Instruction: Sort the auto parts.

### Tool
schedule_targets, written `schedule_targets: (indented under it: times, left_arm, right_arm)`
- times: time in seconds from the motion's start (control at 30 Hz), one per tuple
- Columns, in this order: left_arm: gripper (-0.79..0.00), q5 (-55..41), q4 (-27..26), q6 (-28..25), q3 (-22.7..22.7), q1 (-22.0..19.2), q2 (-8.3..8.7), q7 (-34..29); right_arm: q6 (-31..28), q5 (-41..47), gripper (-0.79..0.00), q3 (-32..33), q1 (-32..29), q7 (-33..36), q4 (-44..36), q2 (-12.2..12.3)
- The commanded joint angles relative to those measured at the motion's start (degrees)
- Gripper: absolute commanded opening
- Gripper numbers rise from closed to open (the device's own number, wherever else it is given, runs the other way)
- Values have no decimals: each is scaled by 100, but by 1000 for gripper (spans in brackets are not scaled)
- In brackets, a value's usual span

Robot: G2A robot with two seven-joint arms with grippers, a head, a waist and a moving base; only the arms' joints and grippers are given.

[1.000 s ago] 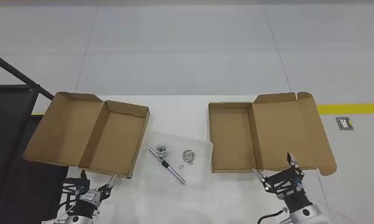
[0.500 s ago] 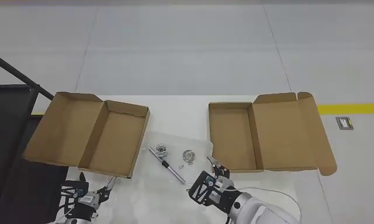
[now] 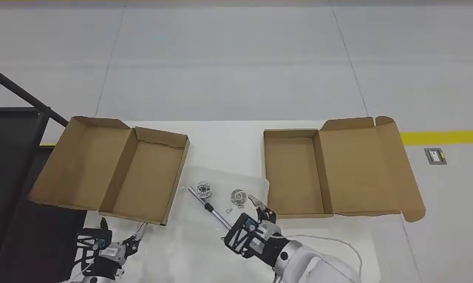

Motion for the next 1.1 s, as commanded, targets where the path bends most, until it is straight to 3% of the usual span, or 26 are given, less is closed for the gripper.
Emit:
schedule_targets:
  times: [0.0, 0.2, 0.43, 0.63, 0.7, 0.77, 0.8, 0.83, 1.07]
  left_arm:
    - [0, 0, 0, 0, 0, 0, 0, 0]
    - [0, 0, 0, 0, 0, 0, 0, 0]
    - [0, 0, 0, 0, 0, 0, 0, 0]
    - [0, 0, 0, 0, 0, 0, 0, 0]
    - [0, 0, 0, 0, 0, 0, 0, 0]
    - [0, 0, 0, 0, 0, 0, 0, 0]
    - [0, 0, 0, 0, 0, 0, 0, 0]
    - [0, 0, 0, 0, 0, 0, 0, 0]
    - [0, 0, 0, 0, 0, 0, 0, 0]
  right_arm:
    - [171, 229, 0, -613, 1010, 627, 782, -235]
    - [702, 1030, 0, -1463, 2590, 1082, 2835, -849]
    - [729, 1594, 0, -1883, 3380, 1406, 4529, -1313]
    - [729, 1632, 0, -2021, 3652, 1204, 5335, -1553]
    - [720, 1638, -151, -2012, 3716, 1206, 5556, -1602]
    - [667, 1691, -231, -1991, 3761, 1177, 5730, -1647]
    - [632, 1717, -369, -1979, 3783, 1172, 5808, -1666]
    - [612, 1741, -409, -1966, 3801, 1172, 5884, -1685]
    - [478, 1731, -419, -1925, 3860, 1158, 6160, -1786]
